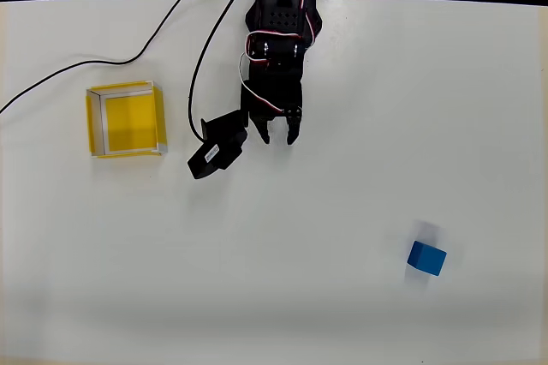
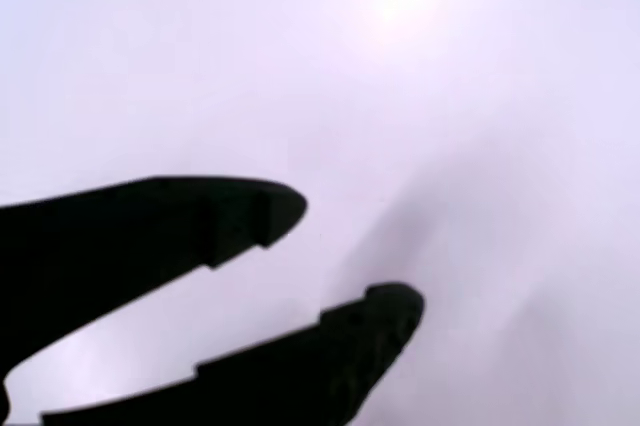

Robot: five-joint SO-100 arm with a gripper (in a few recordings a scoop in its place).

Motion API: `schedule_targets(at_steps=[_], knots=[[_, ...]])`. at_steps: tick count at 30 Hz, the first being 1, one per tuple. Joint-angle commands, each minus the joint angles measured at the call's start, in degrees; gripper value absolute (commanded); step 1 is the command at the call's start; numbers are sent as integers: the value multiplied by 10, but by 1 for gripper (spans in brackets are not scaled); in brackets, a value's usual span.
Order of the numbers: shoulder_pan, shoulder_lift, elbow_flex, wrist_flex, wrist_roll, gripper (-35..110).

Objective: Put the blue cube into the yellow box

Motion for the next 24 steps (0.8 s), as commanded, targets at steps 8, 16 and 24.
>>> schedule_targets(at_steps=[8,16,24], knots=[[-53,-334,-148,-629,-54,20],[-100,-521,-277,-739,-4,36],[-135,-695,-480,-729,62,47]])
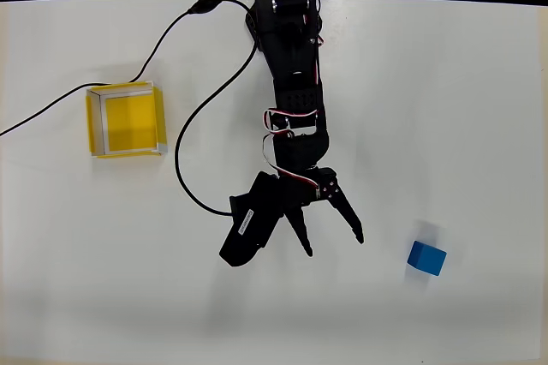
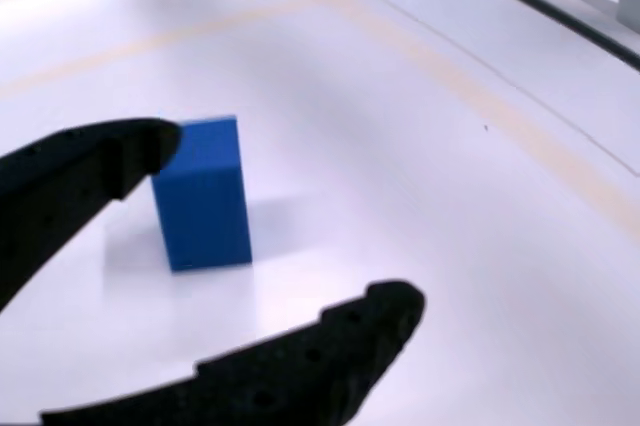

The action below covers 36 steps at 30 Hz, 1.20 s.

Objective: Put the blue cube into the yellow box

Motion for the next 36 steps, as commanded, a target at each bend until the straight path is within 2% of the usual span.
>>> schedule_targets(at_steps=[1,15,36], knots=[[-22,-25,-147,-25,19,48],[-68,-246,-329,-47,59,52],[-136,-461,-513,-51,74,55]])
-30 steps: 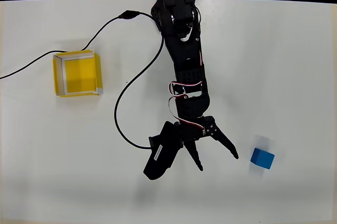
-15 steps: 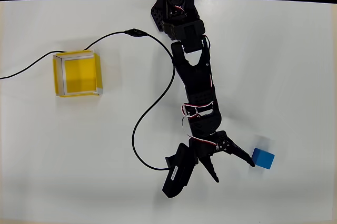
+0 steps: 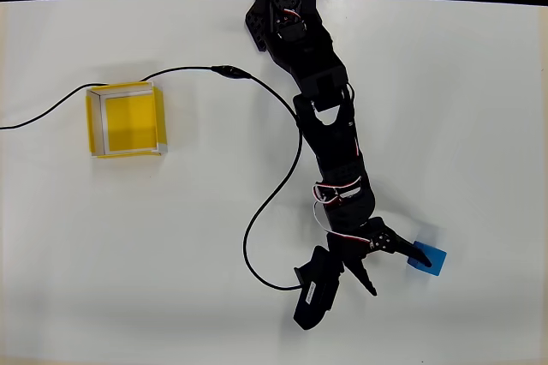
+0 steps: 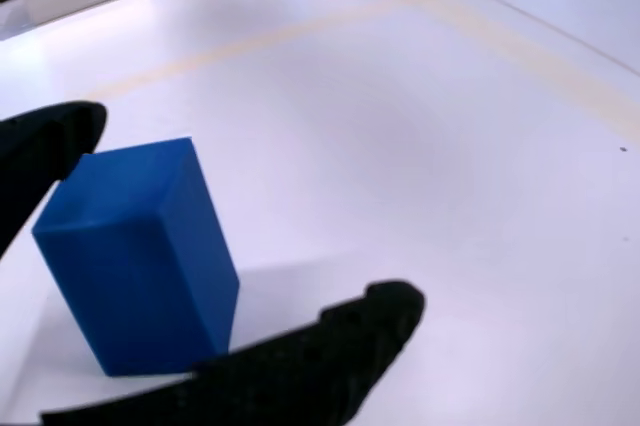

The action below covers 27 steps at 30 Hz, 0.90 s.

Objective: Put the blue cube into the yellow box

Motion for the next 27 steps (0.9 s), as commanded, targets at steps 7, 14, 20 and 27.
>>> schedule_targets(at_steps=[7,14,20,27], knots=[[-47,-18,-134,-29,-10,55],[-68,-57,-162,-34,-15,55],[-76,-88,-189,-39,-19,53],[-79,-110,-220,-12,-47,46]])
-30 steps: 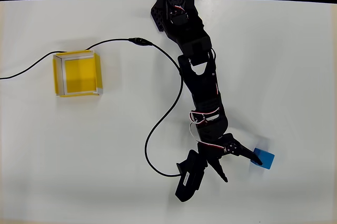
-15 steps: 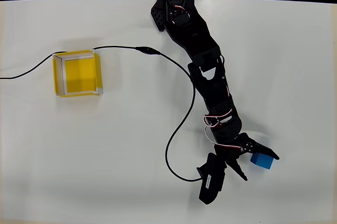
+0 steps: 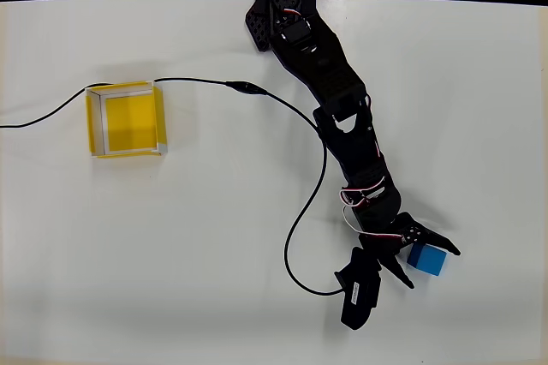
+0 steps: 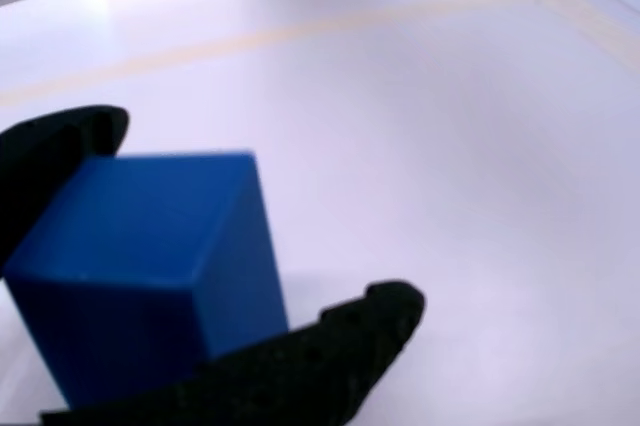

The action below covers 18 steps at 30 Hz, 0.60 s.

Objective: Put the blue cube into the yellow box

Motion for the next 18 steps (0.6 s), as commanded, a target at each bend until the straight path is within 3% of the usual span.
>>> schedule_targets(at_steps=[1,18], knots=[[-11,33,-62,-4,-20,45],[-18,15,-77,18,-89,27]])
